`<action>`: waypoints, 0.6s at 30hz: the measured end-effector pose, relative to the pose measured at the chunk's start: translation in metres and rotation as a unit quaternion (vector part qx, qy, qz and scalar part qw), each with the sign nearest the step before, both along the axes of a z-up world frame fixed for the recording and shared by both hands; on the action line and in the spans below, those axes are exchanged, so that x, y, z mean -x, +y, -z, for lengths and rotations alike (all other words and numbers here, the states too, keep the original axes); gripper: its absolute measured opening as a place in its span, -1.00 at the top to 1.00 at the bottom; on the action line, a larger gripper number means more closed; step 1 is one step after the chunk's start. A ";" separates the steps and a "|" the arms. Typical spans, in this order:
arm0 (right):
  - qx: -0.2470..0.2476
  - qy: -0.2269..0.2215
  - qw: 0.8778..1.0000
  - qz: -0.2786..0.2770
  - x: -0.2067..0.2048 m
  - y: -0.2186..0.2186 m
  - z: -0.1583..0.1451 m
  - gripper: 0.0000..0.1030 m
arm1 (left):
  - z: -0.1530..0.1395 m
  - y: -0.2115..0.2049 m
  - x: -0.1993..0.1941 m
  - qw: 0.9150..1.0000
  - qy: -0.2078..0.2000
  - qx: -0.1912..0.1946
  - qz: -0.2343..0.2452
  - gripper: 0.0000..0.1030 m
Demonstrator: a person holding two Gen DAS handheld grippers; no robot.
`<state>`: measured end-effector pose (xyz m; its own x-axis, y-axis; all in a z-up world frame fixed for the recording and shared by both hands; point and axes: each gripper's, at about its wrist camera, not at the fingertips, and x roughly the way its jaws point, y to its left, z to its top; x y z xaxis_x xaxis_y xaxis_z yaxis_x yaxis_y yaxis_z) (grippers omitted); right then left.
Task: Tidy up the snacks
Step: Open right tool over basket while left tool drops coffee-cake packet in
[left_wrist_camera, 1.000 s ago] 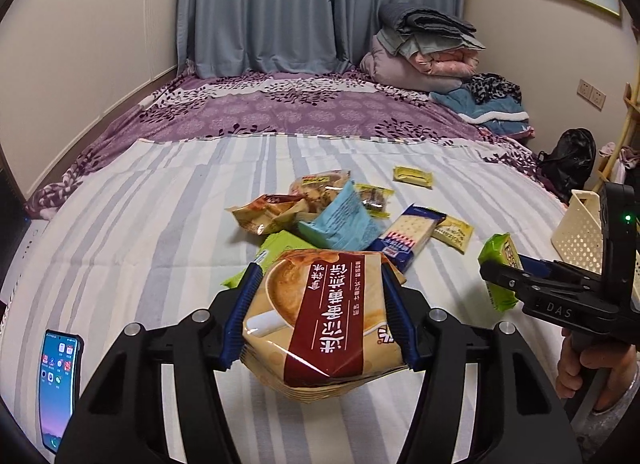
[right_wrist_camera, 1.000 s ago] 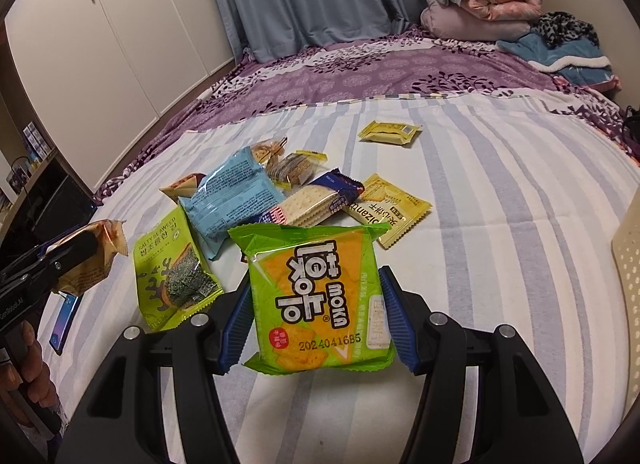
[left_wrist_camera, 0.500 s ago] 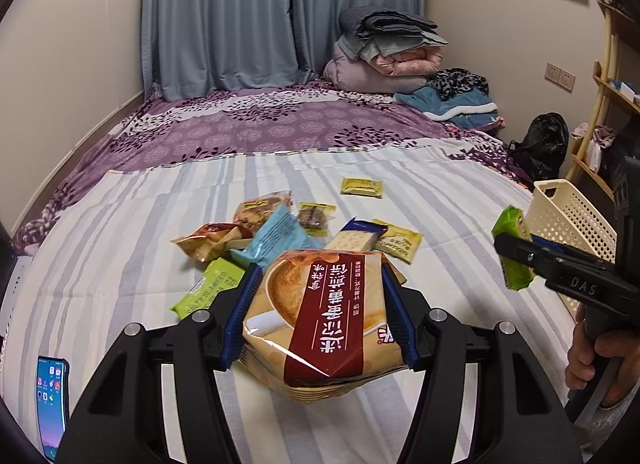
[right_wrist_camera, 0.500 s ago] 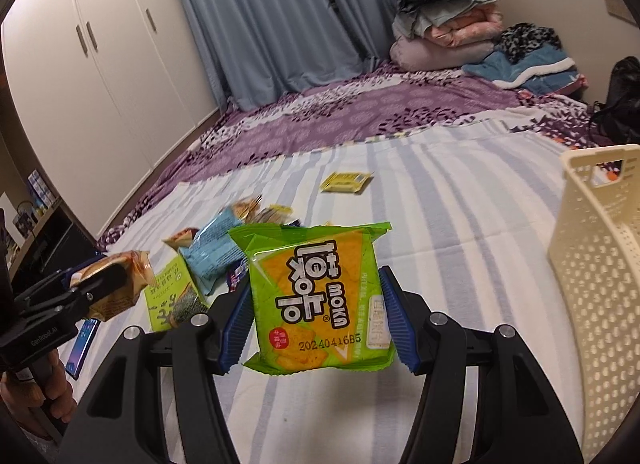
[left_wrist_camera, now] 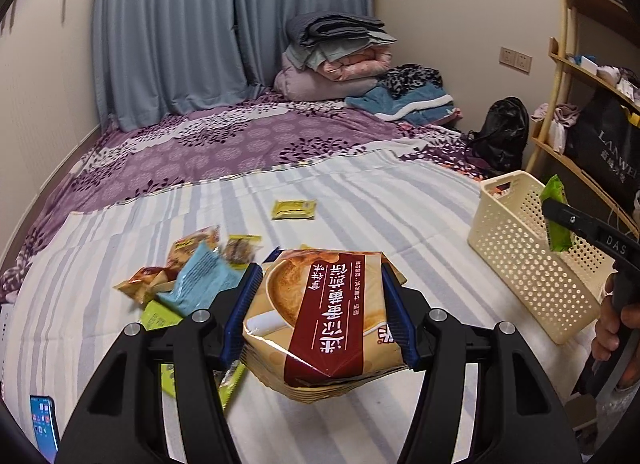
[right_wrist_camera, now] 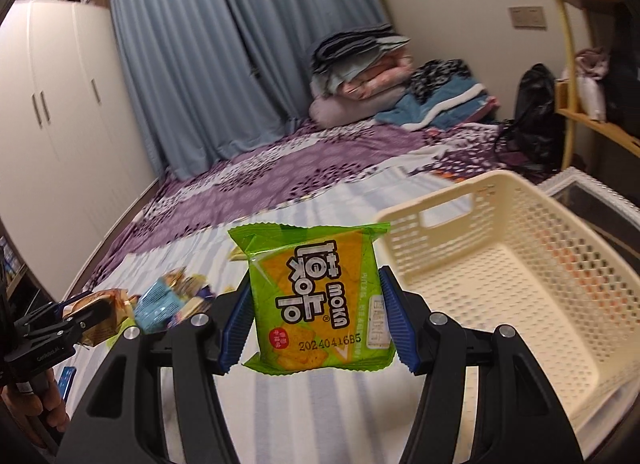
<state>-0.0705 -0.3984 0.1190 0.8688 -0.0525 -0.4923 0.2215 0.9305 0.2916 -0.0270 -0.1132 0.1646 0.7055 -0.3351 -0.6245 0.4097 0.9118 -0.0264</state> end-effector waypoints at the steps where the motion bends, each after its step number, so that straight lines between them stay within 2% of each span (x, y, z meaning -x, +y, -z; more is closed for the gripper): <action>1: 0.004 -0.001 1.000 0.012 0.005 -0.008 0.000 -0.15 | -0.001 -0.005 -0.001 1.000 0.000 0.000 0.006 -0.17; 13: -0.005 0.036 0.992 0.118 0.034 -0.082 0.020 -0.19 | -0.012 -0.071 0.001 0.997 -0.006 0.001 0.076 -0.17; 15: -0.008 0.040 0.990 0.132 0.036 -0.091 0.022 -0.36 | -0.013 -0.081 0.002 0.996 -0.006 0.001 0.088 -0.17; 17: -0.008 0.039 0.989 0.145 0.041 -0.096 0.024 -0.64 | -0.015 -0.090 0.004 0.995 -0.005 0.002 0.097 -0.17; 18: -0.007 0.039 0.988 0.150 0.044 -0.099 0.025 -0.64 | -0.015 -0.094 0.004 0.995 -0.005 0.002 0.101 -0.17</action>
<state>-0.1140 -0.4978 0.0943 0.7747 -0.2948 -0.5594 0.5094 0.8151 0.2758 -0.0311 -0.2073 0.1795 0.6299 -0.4729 -0.6161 0.5849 0.8108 -0.0244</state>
